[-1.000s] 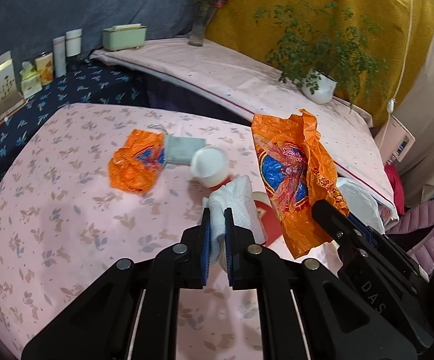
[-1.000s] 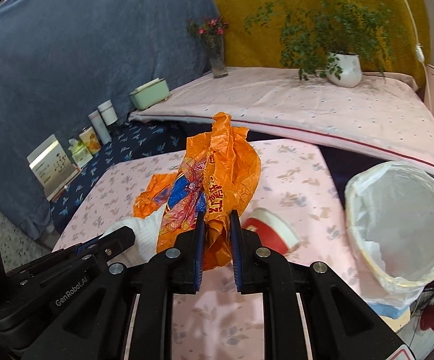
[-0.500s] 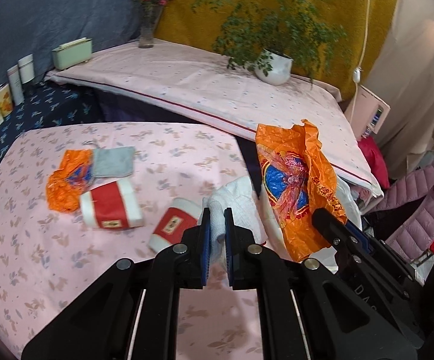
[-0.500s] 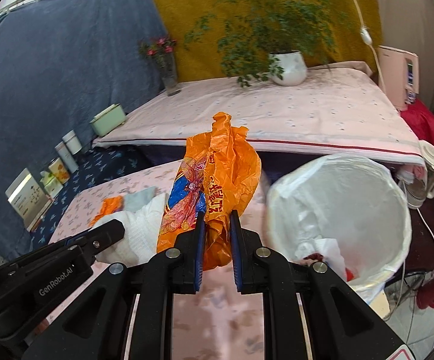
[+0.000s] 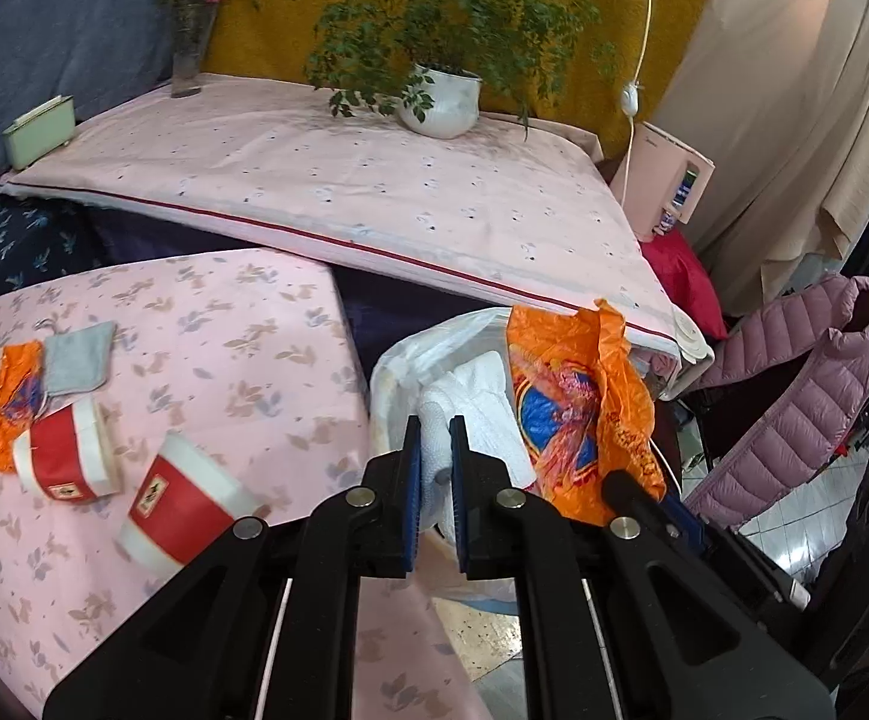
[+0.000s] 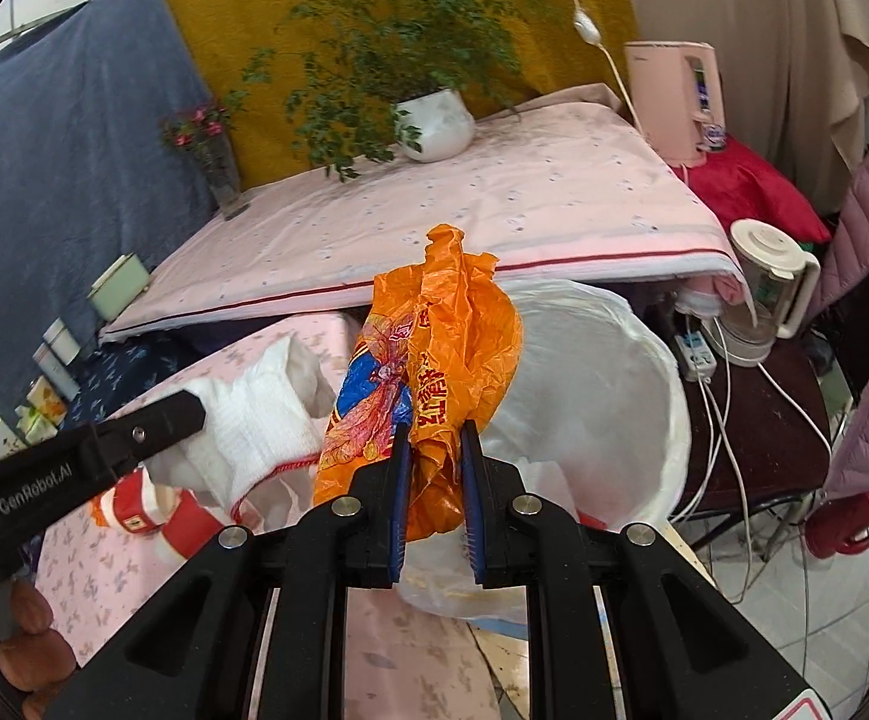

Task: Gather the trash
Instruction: 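Carry the white glove and orange bag over the bin, then open the left tool over the bin while the right tool releases the orange bag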

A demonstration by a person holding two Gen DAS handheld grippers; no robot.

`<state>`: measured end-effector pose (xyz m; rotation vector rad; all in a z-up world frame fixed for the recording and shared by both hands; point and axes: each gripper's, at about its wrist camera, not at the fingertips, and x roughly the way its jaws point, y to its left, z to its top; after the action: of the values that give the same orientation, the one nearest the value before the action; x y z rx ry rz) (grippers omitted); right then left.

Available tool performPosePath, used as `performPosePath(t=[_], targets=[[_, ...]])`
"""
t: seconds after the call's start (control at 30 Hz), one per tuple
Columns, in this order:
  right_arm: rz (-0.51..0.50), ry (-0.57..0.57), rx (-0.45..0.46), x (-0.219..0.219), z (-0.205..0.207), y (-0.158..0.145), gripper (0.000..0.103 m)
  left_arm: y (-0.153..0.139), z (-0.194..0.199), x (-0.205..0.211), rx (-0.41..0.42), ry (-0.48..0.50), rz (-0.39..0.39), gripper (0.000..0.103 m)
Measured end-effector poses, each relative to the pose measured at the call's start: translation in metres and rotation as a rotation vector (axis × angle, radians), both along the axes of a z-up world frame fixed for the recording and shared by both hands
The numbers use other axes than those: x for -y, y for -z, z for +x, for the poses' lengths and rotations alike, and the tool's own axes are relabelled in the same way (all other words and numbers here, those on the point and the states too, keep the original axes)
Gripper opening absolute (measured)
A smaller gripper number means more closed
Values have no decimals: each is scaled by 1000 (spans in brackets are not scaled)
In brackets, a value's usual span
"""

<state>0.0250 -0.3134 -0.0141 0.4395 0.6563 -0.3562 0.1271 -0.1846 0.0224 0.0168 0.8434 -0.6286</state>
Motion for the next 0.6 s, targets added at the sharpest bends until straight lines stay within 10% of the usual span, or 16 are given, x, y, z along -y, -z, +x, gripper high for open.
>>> performPosePath(t=[0.17, 0.37, 0.6], targets=[[10, 27, -16, 12, -4, 9, 15, 4, 6, 18, -29, 30, -34, 12], [22, 47, -26, 20, -6, 16, 15, 10, 14, 20, -48, -16, -38, 49], [37, 57, -37, 22, -4, 23, 15, 20, 16, 9, -48, -43, -10, 52]])
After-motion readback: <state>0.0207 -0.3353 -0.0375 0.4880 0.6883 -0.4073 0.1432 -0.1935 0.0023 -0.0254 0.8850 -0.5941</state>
